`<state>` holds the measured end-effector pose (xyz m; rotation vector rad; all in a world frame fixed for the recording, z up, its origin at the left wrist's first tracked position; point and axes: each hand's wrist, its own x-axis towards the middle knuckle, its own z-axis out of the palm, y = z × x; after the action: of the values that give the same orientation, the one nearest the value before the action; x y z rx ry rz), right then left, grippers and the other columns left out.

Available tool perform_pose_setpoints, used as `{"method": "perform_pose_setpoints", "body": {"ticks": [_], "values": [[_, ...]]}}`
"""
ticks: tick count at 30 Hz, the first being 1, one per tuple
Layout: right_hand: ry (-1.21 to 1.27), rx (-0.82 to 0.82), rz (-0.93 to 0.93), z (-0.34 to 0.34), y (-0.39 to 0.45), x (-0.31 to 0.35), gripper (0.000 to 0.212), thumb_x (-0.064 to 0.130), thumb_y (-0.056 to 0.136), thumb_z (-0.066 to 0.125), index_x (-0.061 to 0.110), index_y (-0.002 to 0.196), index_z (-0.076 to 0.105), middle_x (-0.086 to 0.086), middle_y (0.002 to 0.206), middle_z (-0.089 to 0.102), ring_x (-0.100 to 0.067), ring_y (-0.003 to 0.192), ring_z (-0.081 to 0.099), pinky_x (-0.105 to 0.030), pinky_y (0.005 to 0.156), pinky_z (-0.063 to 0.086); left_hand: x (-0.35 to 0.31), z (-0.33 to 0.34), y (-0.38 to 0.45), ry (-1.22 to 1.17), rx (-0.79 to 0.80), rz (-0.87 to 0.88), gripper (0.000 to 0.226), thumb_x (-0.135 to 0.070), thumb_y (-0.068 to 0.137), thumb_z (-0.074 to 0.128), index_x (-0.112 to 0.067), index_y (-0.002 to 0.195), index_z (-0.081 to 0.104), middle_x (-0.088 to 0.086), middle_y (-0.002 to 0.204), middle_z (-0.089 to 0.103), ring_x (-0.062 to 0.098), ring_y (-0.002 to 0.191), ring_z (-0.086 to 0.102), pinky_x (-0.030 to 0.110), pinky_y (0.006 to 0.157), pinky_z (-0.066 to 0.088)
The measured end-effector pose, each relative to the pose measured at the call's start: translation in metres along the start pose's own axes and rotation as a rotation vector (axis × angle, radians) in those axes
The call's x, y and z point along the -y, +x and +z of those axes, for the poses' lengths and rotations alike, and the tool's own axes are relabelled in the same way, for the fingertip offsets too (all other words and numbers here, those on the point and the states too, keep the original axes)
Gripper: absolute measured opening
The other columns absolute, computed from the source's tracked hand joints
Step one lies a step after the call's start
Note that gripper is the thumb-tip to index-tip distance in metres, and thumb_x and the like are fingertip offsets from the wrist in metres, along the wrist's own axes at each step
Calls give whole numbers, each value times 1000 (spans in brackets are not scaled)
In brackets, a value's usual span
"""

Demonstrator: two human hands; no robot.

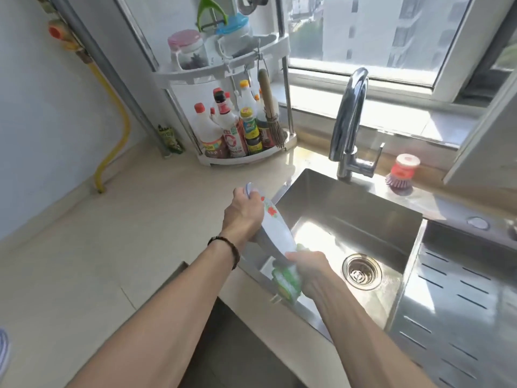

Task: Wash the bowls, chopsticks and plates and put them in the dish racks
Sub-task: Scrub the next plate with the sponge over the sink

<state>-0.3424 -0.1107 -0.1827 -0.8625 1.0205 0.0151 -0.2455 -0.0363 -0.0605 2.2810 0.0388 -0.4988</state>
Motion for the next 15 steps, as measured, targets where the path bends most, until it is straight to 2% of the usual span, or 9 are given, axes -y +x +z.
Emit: {"method": "perform_pose_setpoints", "body": {"ticks": [5,8,10,13,15], "values": [[14,-5,10,-4,6,8,16,-16,75,66,-9,89,60,-26,81,65,-39,74,68,-39,66,54,-14,7,-1,45,8,30,41,-43,103,28,-23,136,41,12,116,58,34,102,62,53,69,62],[-32,-39,-10,-6,11,11,22,-11,74,70,-11,95,63,-24,85,69,-37,77,71,-40,67,59,-11,8,2,-1,18,27,40,-43,102,30,-26,135,42,10,116,60,32,101,63,53,67,62],[-88,-55,-36,-8,13,15,25,-7,73,71,-9,97,65,-24,89,72,-35,77,73,-38,68,61,-5,7,5,-89,36,11,39,-44,100,32,-29,134,44,8,118,61,31,103,64,52,66,62],[-216,-80,-140,-19,6,26,5,5,85,64,1,87,67,-13,78,71,-25,64,66,-24,56,51,10,0,9,-282,39,-44,34,-40,106,30,-30,133,47,6,116,63,30,100,67,45,62,61],[-291,-137,-267,-31,6,36,14,13,93,53,4,89,62,-8,80,62,-23,61,55,-24,54,45,21,-9,10,-404,45,-82,30,-40,108,30,-29,128,50,8,115,64,30,98,67,39,56,58]]}}
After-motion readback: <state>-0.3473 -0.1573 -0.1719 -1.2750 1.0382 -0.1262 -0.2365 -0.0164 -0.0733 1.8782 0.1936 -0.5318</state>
